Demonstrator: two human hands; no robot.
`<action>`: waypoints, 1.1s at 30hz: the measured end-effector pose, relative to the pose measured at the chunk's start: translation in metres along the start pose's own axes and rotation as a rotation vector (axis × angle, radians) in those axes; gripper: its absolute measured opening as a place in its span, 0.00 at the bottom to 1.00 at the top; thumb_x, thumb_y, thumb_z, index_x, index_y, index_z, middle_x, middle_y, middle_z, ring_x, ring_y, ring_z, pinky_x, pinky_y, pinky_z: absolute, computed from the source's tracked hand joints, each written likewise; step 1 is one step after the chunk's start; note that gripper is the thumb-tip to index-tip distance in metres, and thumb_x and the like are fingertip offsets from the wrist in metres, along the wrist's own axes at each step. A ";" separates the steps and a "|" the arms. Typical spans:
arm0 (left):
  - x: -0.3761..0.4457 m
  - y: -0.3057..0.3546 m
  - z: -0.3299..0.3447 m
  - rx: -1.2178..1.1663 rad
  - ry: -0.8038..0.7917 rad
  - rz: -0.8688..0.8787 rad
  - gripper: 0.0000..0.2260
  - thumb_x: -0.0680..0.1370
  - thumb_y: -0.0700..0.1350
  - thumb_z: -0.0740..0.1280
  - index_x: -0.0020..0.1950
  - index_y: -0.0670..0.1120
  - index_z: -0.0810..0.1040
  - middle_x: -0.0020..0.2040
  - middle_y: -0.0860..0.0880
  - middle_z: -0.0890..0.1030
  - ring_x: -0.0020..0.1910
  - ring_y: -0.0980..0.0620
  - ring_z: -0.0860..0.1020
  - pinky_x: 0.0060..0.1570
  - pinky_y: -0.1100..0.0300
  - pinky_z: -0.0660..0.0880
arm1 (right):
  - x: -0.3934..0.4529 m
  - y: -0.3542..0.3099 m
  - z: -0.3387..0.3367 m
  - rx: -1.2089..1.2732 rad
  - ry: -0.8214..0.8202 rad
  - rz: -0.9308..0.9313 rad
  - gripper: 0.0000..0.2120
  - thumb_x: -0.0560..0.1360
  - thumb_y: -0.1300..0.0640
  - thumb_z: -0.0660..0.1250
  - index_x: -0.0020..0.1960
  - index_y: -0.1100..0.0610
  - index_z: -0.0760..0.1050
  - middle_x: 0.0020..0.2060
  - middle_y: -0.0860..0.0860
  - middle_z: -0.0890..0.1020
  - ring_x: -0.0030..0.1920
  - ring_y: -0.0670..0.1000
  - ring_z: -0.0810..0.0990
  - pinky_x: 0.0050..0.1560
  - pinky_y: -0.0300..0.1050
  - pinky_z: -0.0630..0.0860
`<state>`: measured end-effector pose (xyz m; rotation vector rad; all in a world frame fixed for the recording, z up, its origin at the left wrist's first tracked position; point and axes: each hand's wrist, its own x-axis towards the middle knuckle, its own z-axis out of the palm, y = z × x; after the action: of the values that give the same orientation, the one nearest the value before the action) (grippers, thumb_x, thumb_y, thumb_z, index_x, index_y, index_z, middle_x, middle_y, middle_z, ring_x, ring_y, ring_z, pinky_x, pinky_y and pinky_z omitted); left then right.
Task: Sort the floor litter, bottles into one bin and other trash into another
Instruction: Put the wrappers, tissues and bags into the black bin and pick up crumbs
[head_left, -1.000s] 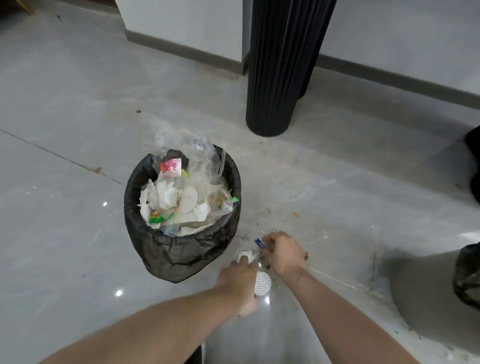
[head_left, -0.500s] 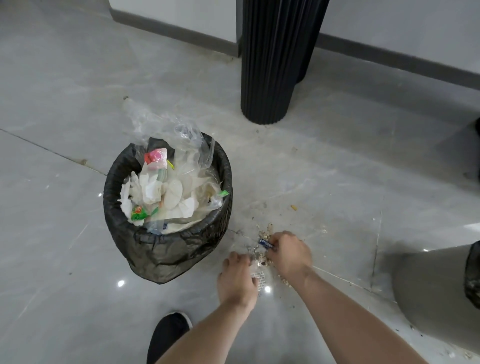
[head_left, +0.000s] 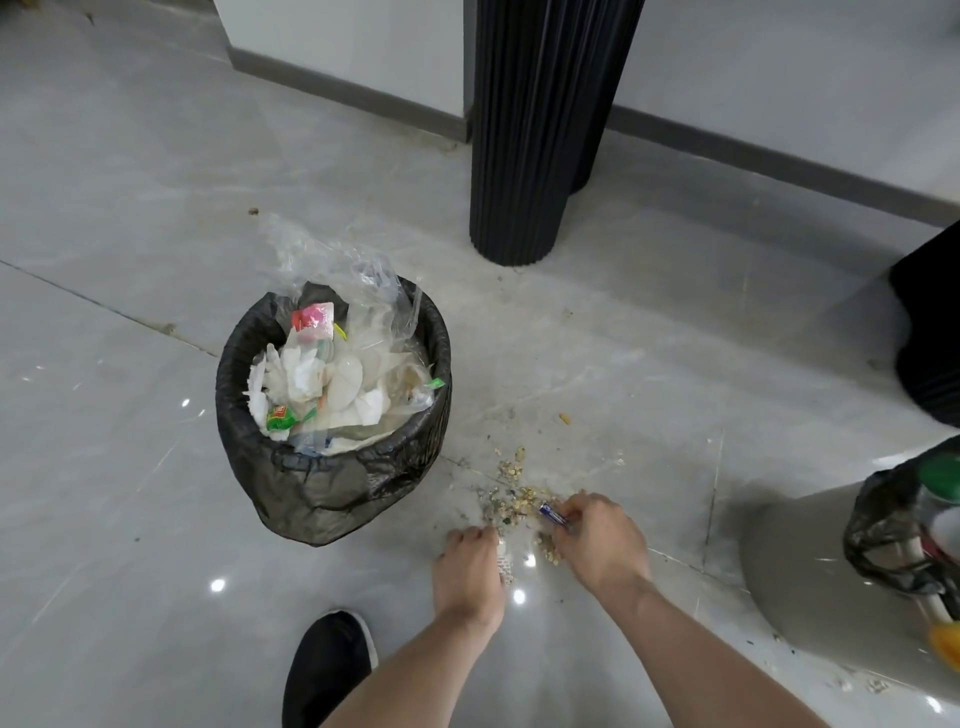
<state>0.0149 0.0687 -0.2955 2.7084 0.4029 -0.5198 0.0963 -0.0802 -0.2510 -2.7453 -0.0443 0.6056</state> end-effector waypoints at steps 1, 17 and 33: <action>-0.001 0.000 -0.001 0.008 0.007 0.010 0.16 0.78 0.44 0.69 0.65 0.52 0.76 0.61 0.52 0.80 0.62 0.50 0.73 0.55 0.56 0.75 | -0.003 0.002 -0.003 -0.001 0.001 0.000 0.08 0.75 0.46 0.70 0.51 0.48 0.81 0.46 0.46 0.79 0.47 0.52 0.79 0.44 0.43 0.72; -0.039 0.000 -0.236 0.049 0.224 0.321 0.02 0.77 0.50 0.71 0.45 0.53 0.81 0.47 0.54 0.81 0.48 0.51 0.79 0.43 0.56 0.74 | -0.051 -0.050 -0.120 0.036 0.191 -0.019 0.04 0.71 0.52 0.69 0.45 0.46 0.82 0.45 0.47 0.84 0.47 0.56 0.83 0.41 0.43 0.72; 0.020 -0.116 -0.354 -0.065 0.082 -0.048 0.33 0.67 0.53 0.82 0.69 0.47 0.76 0.64 0.49 0.79 0.59 0.48 0.79 0.53 0.57 0.76 | -0.024 -0.225 -0.128 0.138 0.134 -0.297 0.06 0.70 0.52 0.68 0.46 0.45 0.80 0.46 0.44 0.82 0.46 0.52 0.82 0.47 0.44 0.78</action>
<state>0.0999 0.3147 -0.0288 2.6690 0.4995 -0.4018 0.1361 0.0903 -0.0588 -2.5697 -0.3578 0.3291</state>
